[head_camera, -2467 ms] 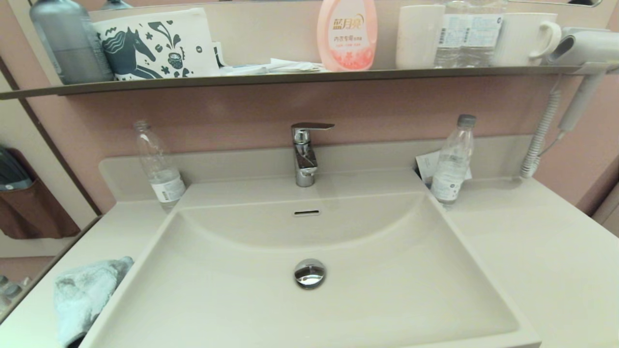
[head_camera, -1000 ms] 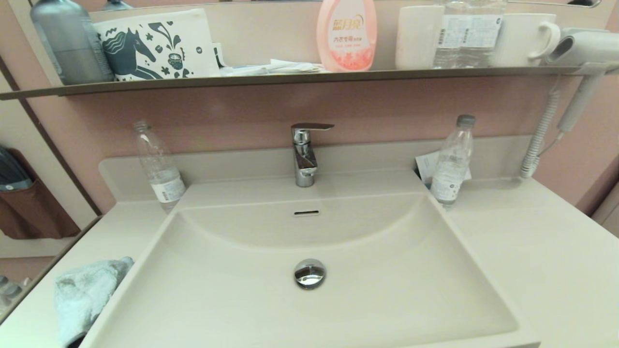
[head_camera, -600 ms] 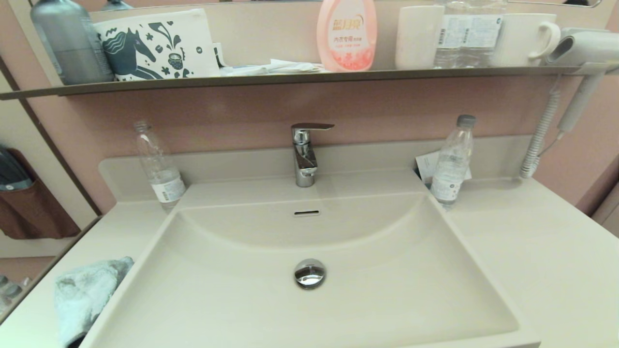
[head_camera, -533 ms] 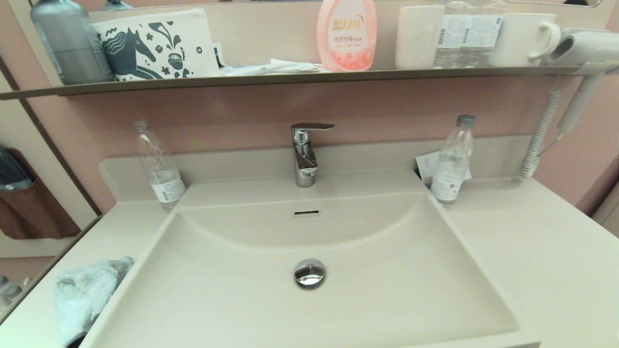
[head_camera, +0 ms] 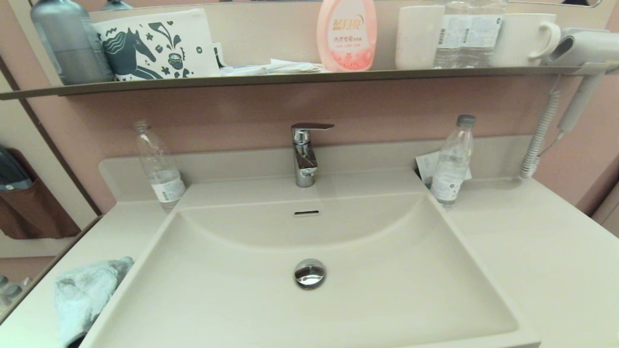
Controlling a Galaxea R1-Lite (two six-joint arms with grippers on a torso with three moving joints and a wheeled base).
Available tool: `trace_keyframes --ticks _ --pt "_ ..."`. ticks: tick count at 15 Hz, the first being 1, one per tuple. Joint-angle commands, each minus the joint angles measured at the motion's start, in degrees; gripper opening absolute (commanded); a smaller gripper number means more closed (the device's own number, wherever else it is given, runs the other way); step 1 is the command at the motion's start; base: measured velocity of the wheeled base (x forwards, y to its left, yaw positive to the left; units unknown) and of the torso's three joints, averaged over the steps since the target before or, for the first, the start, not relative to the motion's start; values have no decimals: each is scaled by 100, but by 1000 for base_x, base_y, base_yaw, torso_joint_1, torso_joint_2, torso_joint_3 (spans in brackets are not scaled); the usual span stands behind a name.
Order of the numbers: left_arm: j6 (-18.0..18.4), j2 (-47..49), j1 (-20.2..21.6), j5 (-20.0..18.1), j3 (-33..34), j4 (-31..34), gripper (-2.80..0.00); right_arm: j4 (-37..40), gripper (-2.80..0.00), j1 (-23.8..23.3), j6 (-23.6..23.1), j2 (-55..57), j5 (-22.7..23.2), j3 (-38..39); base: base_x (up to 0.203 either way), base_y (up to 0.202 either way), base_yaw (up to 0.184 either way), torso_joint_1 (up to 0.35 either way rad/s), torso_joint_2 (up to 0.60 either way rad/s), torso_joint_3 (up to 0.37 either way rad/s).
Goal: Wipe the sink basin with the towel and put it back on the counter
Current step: Pick up the cloth
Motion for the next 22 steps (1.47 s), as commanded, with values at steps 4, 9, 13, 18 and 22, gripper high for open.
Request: trace_keyframes --ticks 4,9,13,18,22 --pt "39 1356 1 40 -1085 82 -280 -2 -280 0 0 7 -1 0 0 0 0 0 0 0" --pt "32 3443 49 459 -2659 1227 -280 -2 -280 0 0 7 -1 0 0 0 0 0 0 0" --pt "-148 4851 554 653 -3886 2960 -280 -2 -280 0 0 7 -1 0 0 0 0 0 0 0" --pt "-433 5595 923 676 -4061 3188 0 -2 -280 0 0 7 -1 0 0 0 0 0 0 0" --pt "-929 6323 932 702 -4133 2876 0 -2 -280 0 0 7 -1 0 0 0 0 0 0 0"
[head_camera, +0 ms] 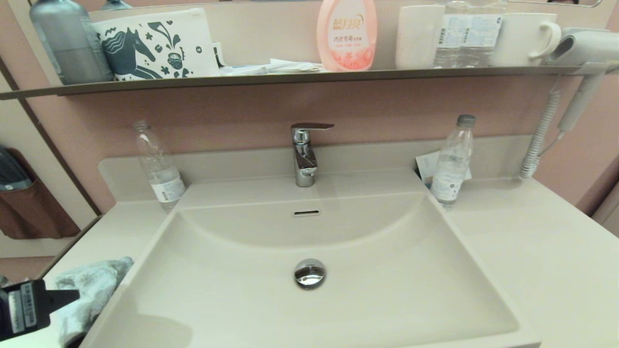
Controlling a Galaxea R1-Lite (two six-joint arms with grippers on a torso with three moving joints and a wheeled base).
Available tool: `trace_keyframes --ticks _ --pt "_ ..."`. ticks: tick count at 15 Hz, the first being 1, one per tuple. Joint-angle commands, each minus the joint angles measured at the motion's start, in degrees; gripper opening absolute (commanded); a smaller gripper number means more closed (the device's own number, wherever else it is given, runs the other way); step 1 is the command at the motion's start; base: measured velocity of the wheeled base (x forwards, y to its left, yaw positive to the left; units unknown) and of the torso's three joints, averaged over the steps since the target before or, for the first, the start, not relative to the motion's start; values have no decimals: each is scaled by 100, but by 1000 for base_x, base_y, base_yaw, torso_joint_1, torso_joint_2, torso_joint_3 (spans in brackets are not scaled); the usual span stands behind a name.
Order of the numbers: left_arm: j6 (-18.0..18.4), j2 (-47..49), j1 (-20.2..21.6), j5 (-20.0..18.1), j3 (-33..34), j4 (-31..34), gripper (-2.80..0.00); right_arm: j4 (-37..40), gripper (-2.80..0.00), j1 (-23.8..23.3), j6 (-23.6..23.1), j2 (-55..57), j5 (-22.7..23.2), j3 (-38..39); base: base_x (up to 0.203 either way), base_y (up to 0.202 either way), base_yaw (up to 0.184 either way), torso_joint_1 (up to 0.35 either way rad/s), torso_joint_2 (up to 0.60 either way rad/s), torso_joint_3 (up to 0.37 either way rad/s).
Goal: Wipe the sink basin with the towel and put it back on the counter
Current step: Pick up the cloth
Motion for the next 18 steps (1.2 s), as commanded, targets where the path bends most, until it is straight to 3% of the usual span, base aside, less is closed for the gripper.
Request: trace_keyframes --ticks 1,8,11,18 --pt "-181 613 6 10 -78 -115 0 -2 -280 0 0 7 0 0 0 0 0 0 0 0" --pt "-376 1711 189 -36 -96 -1133 0 -2 -280 0 0 7 0 0 0 0 0 0 0 0" --pt "-345 1821 217 -30 -43 -1206 0 -2 -280 0 0 7 0 0 0 0 0 0 0 0" --pt "-318 2378 261 -12 629 -2270 0 -2 -280 0 0 7 0 0 0 0 0 0 0 0"
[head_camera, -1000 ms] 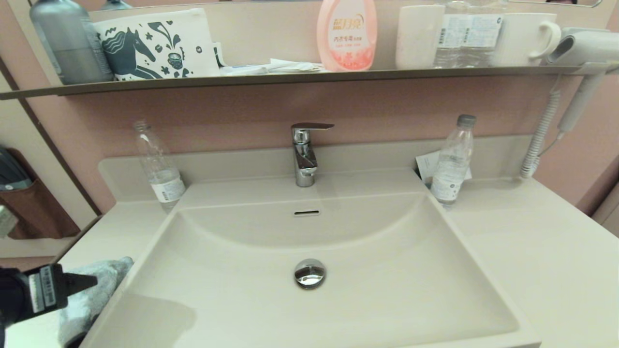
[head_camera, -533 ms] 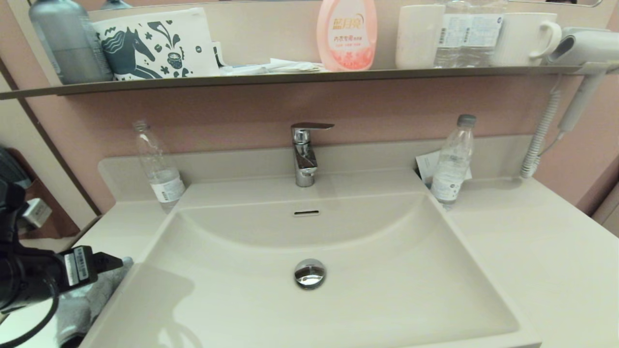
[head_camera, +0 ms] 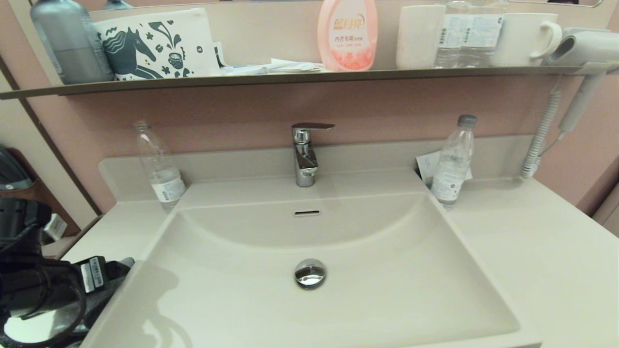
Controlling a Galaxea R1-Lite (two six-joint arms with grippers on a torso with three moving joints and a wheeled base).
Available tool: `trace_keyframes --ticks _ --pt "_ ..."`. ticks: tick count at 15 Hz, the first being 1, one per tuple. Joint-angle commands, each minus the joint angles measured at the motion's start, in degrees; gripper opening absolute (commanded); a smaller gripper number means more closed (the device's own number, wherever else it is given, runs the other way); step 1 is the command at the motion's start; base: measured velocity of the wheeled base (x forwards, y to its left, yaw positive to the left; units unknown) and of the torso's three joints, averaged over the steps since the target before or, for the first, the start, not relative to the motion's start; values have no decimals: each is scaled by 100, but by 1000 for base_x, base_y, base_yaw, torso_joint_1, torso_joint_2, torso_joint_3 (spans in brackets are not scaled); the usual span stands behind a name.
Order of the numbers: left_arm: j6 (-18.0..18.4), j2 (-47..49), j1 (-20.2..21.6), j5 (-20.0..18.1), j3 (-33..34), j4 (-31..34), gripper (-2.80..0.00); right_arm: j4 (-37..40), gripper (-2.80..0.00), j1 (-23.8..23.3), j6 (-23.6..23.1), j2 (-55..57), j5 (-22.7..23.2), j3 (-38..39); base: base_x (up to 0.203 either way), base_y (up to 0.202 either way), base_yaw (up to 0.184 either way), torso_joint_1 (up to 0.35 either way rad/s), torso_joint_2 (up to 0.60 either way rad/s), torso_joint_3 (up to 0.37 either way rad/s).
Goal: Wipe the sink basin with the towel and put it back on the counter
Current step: Pick up the cloth, then wipe the sink
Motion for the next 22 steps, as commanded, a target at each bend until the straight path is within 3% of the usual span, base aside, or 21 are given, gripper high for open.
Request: trace_keyframes --ticks 1,2,11,18,22 --pt "2 157 7 -25 48 15 -205 -2 -280 0 0 7 0 0 0 0 0 0 0 0" --pt "2 147 7 -25 46 15 -280 -2 -280 0 0 7 0 0 0 0 0 0 0 0" --pt "90 -615 94 39 -240 172 -280 -2 -280 0 0 7 0 0 0 0 0 0 0 0" --pt "193 -1702 53 -6 -2010 2360 -280 -2 -280 0 0 7 0 0 0 0 0 0 0 0" --pt "4 -1893 -649 80 -2491 2622 -280 -2 -280 0 0 7 0 0 0 0 0 0 0 0"
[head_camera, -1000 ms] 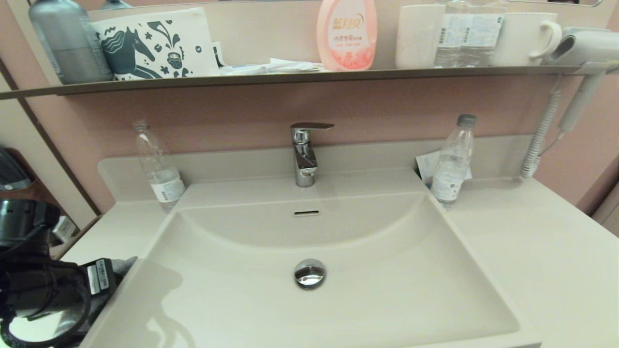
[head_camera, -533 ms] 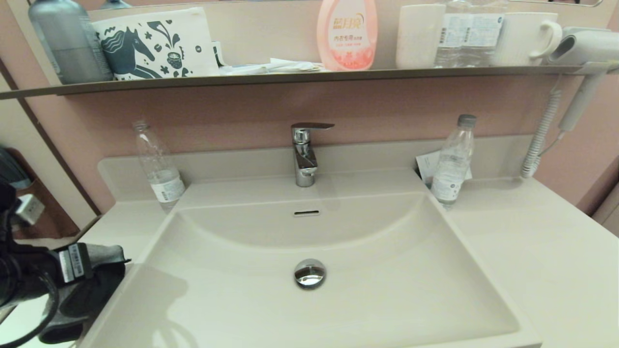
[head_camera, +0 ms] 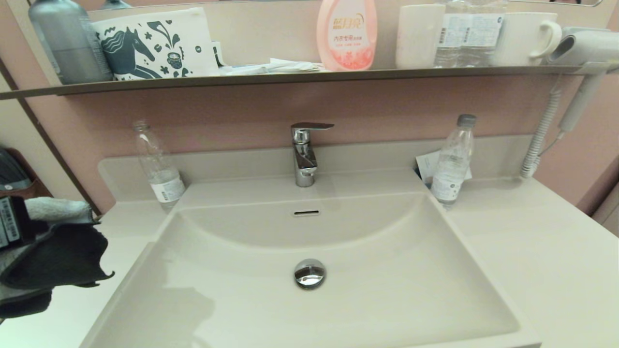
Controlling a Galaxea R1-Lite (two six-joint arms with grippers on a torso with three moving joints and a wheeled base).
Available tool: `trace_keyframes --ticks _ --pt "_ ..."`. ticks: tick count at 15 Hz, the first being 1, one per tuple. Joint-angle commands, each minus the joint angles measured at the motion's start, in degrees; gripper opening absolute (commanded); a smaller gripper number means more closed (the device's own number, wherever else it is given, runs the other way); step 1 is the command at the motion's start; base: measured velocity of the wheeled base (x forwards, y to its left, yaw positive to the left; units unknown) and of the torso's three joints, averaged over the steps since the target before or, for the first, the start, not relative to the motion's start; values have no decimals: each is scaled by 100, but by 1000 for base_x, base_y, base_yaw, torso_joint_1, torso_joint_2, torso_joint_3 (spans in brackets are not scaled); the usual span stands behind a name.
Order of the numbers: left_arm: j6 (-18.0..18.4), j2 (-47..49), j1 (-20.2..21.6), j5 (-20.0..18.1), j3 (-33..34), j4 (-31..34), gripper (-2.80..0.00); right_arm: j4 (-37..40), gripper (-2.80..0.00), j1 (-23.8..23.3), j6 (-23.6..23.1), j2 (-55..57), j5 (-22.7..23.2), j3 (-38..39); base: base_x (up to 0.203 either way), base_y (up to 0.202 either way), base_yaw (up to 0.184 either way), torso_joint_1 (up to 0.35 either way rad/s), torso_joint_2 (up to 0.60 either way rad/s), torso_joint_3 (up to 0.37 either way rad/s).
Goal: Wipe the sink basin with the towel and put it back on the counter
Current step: Wipe the sink
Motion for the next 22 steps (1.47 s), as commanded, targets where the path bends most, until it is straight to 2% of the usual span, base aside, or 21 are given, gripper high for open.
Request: trace_keyframes --ticks 1,3,5,6,8,9,11,14,16,19,22 --pt "-262 -82 -437 119 -273 218 -280 -2 -280 0 0 7 0 0 0 0 0 0 0 0" --pt "-1064 132 -1268 326 -836 826 -280 -2 -280 0 0 7 0 0 0 0 0 0 0 0" --pt "-2011 342 -2322 566 -1123 1339 -280 -2 -280 0 0 7 0 0 0 0 0 0 0 0" --pt "-2657 536 -2960 832 -1154 1467 -280 -2 -280 0 0 7 0 0 0 0 0 0 0 0" --pt "-3863 1148 -4049 1607 -1042 1602 -280 -2 -280 0 0 7 0 0 0 0 0 0 0 0" --pt "-4308 1424 -4524 1930 -920 1636 -280 -2 -280 0 0 7 0 0 0 0 0 0 0 0" --pt "-4765 1911 -5109 2258 -491 1482 -280 -2 -280 0 0 7 0 0 0 0 0 0 0 0" --pt "-4727 2625 -5106 2340 -21 920 -280 -2 -280 0 0 7 0 0 0 0 0 0 0 0" --pt "-4559 3034 -5090 2342 65 225 -280 -2 -280 0 0 7 0 0 0 0 0 0 0 0" --pt "-3942 3755 -5013 2438 -8 -469 -280 -2 -280 0 0 7 0 0 0 0 0 0 0 0" --pt "-3067 4388 -4587 2537 -88 -1226 -280 -2 -280 0 0 7 0 0 0 0 0 0 0 0"
